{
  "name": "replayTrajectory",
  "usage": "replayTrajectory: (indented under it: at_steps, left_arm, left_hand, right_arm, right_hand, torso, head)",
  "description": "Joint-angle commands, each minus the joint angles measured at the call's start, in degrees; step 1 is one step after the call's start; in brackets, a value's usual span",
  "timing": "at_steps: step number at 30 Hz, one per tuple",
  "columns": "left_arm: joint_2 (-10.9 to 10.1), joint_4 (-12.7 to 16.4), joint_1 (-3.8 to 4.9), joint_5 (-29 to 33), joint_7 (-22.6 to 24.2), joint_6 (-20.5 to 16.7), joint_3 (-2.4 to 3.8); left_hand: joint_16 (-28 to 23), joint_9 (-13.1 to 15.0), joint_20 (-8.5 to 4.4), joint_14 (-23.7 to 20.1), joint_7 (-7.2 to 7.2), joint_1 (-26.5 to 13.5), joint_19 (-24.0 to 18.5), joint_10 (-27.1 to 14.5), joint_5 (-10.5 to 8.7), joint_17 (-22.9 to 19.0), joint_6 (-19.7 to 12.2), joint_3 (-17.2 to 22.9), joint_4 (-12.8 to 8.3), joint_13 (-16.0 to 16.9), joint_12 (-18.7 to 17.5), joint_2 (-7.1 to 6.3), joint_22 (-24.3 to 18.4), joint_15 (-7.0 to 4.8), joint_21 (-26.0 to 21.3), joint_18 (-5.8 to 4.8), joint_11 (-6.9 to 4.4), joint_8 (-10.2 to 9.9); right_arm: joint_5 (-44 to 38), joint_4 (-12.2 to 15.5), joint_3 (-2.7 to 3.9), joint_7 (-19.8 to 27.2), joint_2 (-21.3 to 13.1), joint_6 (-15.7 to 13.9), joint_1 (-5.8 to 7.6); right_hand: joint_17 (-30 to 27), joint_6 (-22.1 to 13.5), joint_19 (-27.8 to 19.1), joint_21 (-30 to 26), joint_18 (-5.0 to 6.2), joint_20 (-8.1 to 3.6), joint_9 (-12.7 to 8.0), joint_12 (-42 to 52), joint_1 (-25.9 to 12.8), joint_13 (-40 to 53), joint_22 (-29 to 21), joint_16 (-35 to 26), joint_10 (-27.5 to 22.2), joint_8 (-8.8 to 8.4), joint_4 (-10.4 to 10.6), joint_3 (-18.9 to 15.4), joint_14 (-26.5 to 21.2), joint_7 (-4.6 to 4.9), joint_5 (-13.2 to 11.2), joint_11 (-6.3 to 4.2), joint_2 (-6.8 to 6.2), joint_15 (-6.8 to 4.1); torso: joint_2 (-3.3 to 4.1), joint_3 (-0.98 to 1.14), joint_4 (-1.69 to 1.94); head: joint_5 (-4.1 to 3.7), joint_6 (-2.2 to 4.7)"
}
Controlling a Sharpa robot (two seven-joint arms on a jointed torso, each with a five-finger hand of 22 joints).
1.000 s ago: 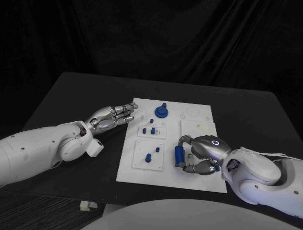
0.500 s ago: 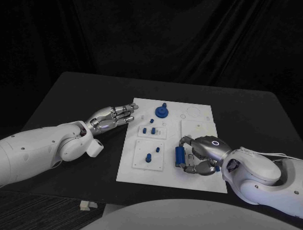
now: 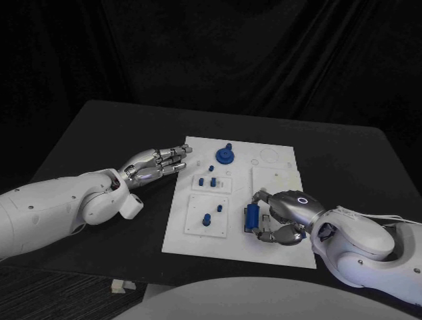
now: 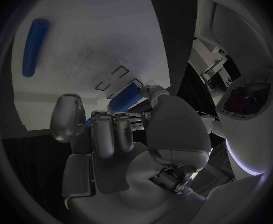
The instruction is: Assemble the parts on the task board
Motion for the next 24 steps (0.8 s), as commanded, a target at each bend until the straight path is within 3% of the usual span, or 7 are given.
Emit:
replayTrajectory:
  at_steps: [1,13,21,23,24]
  left_arm:
    - [0.07,0.04,-0.1,0.36,0.48,0.73,0.05]
    - [0.04,-0.17,-0.16,0.36,0.33,0.88,0.05]
    - [0.06,-0.3,-0.21,0.36,0.19,1.01,0.05]
    - [0.06,-0.33,-0.22,0.36,0.15,1.04,0.05]
    - [0.06,-0.34,-0.23,0.36,0.13,1.05,0.05]
  left_hand:
    - [-0.01,0.07,-0.03,-0.05,0.5,-0.13,0.26,0.16,-0.14,-0.01,0.01,0.42,0.04,0.07,0.06,0.62,0.04,0.44,0.27,-1.09,0.43,0.1]
    - [0.0,0.07,-0.03,-0.03,0.52,-0.18,0.28,0.17,-0.17,-0.01,0.0,0.44,0.06,0.08,0.1,0.63,0.06,0.47,0.28,-1.09,0.47,0.09]
    - [0.01,0.06,-0.04,-0.01,0.54,-0.25,0.29,0.18,-0.23,0.0,0.0,0.47,0.08,0.08,0.12,0.64,0.06,0.5,0.28,-1.09,0.53,0.09]
    - [0.01,0.06,-0.04,-0.01,0.54,-0.25,0.29,0.18,-0.23,0.0,0.0,0.47,0.08,0.08,0.12,0.64,0.06,0.5,0.28,-1.09,0.53,0.09]
    - [0.01,0.06,-0.04,-0.01,0.54,-0.25,0.29,0.18,-0.23,0.0,0.0,0.47,0.08,0.08,0.12,0.64,0.06,0.5,0.28,-1.09,0.53,0.09]
  right_arm:
    - [-0.39,0.33,-0.06,-1.62,-0.18,-0.21,-0.25]
    - [-0.42,0.95,-0.07,-1.73,-0.46,0.02,-0.34]
    - [-0.42,1.09,-0.07,-1.85,-0.55,0.37,-0.36]
    - [-0.42,1.08,-0.07,-1.93,-0.54,0.54,-0.36]
    - [-0.42,1.09,-0.07,-1.97,-0.55,0.63,-0.36]
  right_hand:
    - [12.04,0.22,-0.28,-0.29,0.59,0.09,0.01,0.15,0.07,15.06,8.89,-0.19,6.07,0.23,-0.22,-0.27,5.37,0.01,0.09,0.44,0.33,0.37]
    - [11.99,-1.5,-0.27,-0.41,0.62,0.02,-3.08,0.15,0.05,15.06,8.87,-0.22,6.07,-1.83,-0.17,-0.84,5.36,0.1,-0.29,0.31,0.45,0.26]
    - [11.92,-3.86,-0.23,-0.47,0.61,0.06,-7.0,0.15,0.88,15.06,8.88,-0.25,6.07,-4.34,-0.12,-2.39,5.35,0.32,-0.42,0.4,0.4,0.33]
    - [11.9,-4.27,-0.24,-0.55,0.62,0.1,-7.96,0.15,1.13,15.06,8.87,-0.26,6.07,-4.81,-0.1,-3.13,5.34,0.41,-1.66,0.48,0.47,0.39]
    - [11.88,-4.28,-0.23,-0.57,0.61,0.16,-8.63,0.15,1.26,15.06,8.87,-0.27,6.07,-4.97,-0.09,-3.82,5.34,0.52,-3.82,0.58,0.63,0.46]
  torso:
    - [-0.02,-0.01,-0.05]
    - [0.02,-0.04,-0.01]
    - [0.01,0.01,0.02]
    - [0.01,-0.01,0.0]
    - [0.01,-0.01,-0.01]
  head:
    - [0.04,0.0]
    - [0.01,0.0]
    - [0.04,0.0]
    - [0.04,0.0]
    - [0.04,0.0]
